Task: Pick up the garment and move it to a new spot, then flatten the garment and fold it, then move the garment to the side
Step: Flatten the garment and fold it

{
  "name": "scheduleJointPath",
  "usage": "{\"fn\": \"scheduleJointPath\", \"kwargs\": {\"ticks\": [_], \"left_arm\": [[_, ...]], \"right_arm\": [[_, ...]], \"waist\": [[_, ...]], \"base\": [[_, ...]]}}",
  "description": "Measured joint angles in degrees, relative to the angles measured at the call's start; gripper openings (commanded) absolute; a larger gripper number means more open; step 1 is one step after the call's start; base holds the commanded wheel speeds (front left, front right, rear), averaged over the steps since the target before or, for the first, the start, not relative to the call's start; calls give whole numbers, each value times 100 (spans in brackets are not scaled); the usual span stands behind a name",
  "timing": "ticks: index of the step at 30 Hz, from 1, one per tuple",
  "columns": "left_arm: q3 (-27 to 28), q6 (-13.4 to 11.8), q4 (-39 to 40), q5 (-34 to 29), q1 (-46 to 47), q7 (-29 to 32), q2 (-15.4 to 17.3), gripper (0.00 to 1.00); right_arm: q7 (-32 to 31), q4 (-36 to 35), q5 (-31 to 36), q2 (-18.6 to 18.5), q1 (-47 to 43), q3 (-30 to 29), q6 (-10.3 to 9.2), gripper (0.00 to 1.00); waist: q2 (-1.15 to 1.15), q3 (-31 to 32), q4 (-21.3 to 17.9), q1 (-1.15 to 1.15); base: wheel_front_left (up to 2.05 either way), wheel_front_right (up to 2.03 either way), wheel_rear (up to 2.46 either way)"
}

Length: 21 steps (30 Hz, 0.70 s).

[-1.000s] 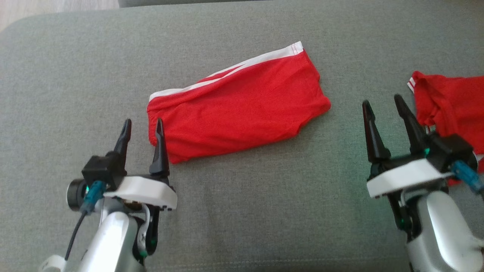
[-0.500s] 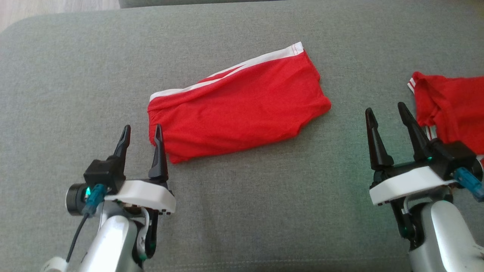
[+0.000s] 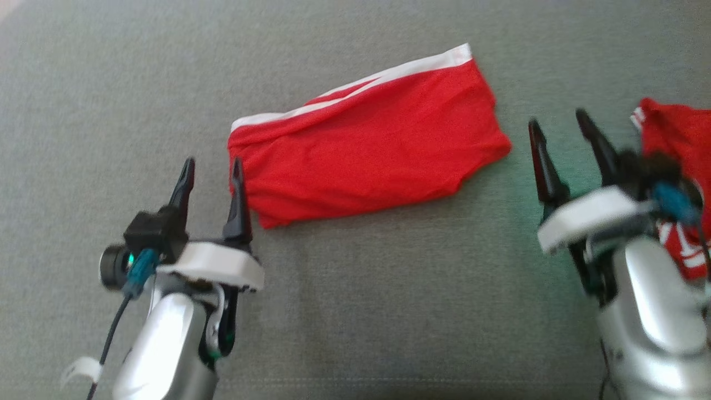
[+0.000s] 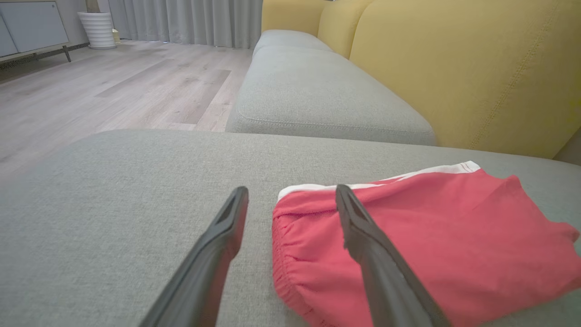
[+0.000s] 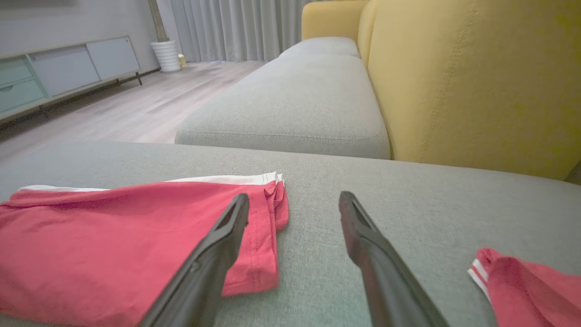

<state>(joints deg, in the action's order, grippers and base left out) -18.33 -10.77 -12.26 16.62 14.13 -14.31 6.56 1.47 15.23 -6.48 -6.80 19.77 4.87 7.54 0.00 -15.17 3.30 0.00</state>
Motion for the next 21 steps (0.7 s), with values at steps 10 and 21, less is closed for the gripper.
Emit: {"fn": "scheduleJointPath", "kwargs": {"ticks": [10, 21], "left_arm": [[-113, 121, -46, -92, 377, 0, -203, 100], [-27, 180, -99, -193, 428, 0, -294, 100]], "right_arm": [[-379, 2229, -34, -70, 1323, 411, 0, 100], [-536, 2808, -479, 100, 1825, 708, 0, 0]], "waist": [[0, -458, 400, 0], [0, -530, 432, 0]], "base": [[0, 0, 0], [0, 0, 0]]}}
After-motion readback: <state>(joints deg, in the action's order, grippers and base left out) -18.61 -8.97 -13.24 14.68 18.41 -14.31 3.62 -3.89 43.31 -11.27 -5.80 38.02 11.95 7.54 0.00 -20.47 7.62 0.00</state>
